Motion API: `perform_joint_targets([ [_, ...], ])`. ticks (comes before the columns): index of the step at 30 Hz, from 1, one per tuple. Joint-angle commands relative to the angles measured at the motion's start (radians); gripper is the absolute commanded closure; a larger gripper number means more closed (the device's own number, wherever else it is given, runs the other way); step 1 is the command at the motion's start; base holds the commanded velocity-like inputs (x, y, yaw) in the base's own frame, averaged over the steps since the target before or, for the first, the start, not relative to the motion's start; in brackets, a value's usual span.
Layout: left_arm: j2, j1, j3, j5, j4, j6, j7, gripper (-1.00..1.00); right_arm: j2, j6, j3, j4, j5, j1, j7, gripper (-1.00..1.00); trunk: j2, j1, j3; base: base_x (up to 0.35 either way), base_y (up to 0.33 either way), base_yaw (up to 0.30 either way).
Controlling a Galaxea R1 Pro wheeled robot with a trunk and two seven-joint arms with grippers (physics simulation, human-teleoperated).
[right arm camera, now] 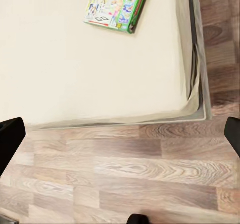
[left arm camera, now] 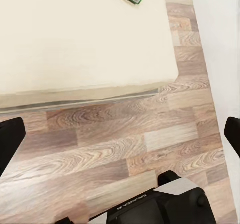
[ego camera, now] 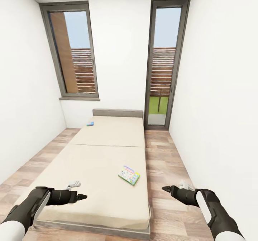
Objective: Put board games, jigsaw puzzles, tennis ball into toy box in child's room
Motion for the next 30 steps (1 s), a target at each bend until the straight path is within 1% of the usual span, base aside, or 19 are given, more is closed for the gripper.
perform_joint_targets([
  [1,0.000,0.000,0.000,0.001,-0.001,0.006,-0.002,-1.00,0.001,0.005,-0.003,0.001,0.001,-0.001,0.004,-1.00,-0.001,0.001,0.000,0.047,0.013,-0.281],
  [9,0.000,0.000,0.000,0.001,-0.001,0.006,0.004,-1.00,0.001,-0.010,-0.003,0.004,0.008,-0.001,-0.005,-1.00,-0.001,0.001,0.000,0.053,0.005,-0.280],
  [15,0.000,0.000,-0.001,0.001,-0.001,0.002,0.006,-1.00,0.002,-0.044,-0.001,0.009,0.012,0.000,-0.011,-1.00,-0.001,0.001,0.000,0.102,0.001,-0.280],
  [19,-0.001,0.000,-0.002,0.001,-0.001,0.000,0.007,-1.00,0.002,-0.080,0.001,0.032,0.015,0.001,-0.013,-1.00,-0.001,0.001,0.000,0.036,0.000,-0.280],
  [25,-0.001,0.000,-0.001,0.000,-0.001,-0.001,0.007,-1.00,0.002,-0.099,0.001,0.064,0.014,0.001,-0.014,-1.00,-0.001,0.001,0.000,0.010,0.000,-0.277],
  [30,-0.001,0.000,-0.001,0.000,-0.001,-0.001,0.007,-1.00,0.004,-0.100,0.003,0.071,0.017,0.001,-0.013,-1.00,-0.001,0.001,0.000,0.002,0.000,-0.130],
])
